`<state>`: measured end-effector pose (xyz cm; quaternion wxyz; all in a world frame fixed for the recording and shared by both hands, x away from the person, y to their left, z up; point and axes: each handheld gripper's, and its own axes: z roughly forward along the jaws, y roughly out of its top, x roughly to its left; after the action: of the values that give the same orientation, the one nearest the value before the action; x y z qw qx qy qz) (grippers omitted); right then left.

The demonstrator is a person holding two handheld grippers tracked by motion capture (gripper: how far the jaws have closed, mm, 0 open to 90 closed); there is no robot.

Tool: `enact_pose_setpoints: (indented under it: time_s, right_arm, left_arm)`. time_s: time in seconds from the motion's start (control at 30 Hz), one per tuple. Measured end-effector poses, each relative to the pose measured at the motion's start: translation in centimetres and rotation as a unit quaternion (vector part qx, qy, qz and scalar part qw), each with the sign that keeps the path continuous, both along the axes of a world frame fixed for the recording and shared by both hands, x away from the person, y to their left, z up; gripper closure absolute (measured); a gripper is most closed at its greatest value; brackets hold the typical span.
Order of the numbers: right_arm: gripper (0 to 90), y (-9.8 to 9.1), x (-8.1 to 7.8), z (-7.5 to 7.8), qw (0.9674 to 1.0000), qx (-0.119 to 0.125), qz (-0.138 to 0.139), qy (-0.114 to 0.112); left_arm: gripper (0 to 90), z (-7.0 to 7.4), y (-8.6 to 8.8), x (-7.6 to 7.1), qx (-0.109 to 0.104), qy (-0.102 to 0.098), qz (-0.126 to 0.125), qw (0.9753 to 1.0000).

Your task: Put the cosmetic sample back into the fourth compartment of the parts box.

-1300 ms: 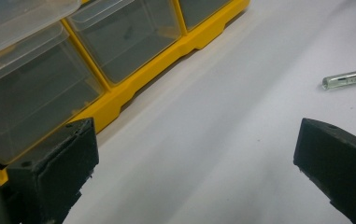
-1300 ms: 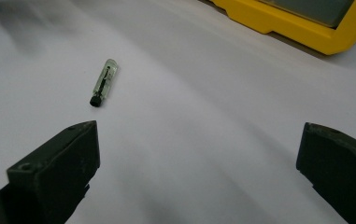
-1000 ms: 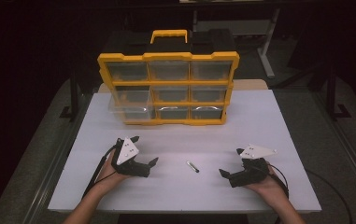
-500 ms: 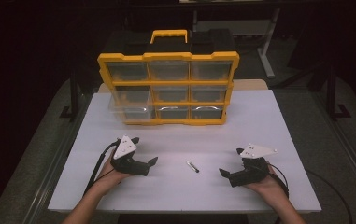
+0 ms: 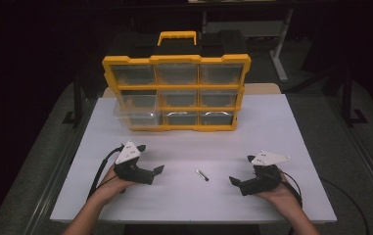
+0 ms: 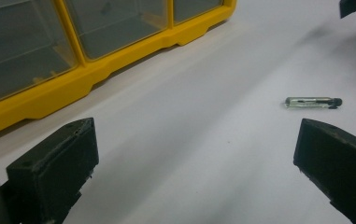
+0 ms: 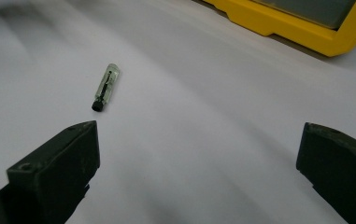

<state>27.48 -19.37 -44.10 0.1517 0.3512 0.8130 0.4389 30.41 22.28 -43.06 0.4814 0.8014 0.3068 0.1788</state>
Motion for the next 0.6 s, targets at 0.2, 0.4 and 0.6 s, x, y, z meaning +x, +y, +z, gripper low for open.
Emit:
enact_pose_setpoints:
  time_s: [0.2, 0.4, 0.6]
  right_arm:
    - [0.0, 0.2, 0.0, 0.0, 1.0000, -0.002, 0.001, 0.004]
    - [0.0, 0.4, 0.2, -0.2, 1.0000, -0.002, 0.005, 0.005]
    - [0.0, 0.6, 0.2, -0.2, 0.9999, -0.003, 0.006, 0.008]
  left_arm:
    - [0.1, 0.3, 0.3, -0.6, 0.004, -0.004, -0.018, 0.9998]
    - [0.1, 0.2, 0.9, -1.4, 0.003, -0.006, -0.031, 0.9995]
    - [0.1, 0.0, 2.1, -2.4, -0.006, -0.006, -0.032, 0.9995]
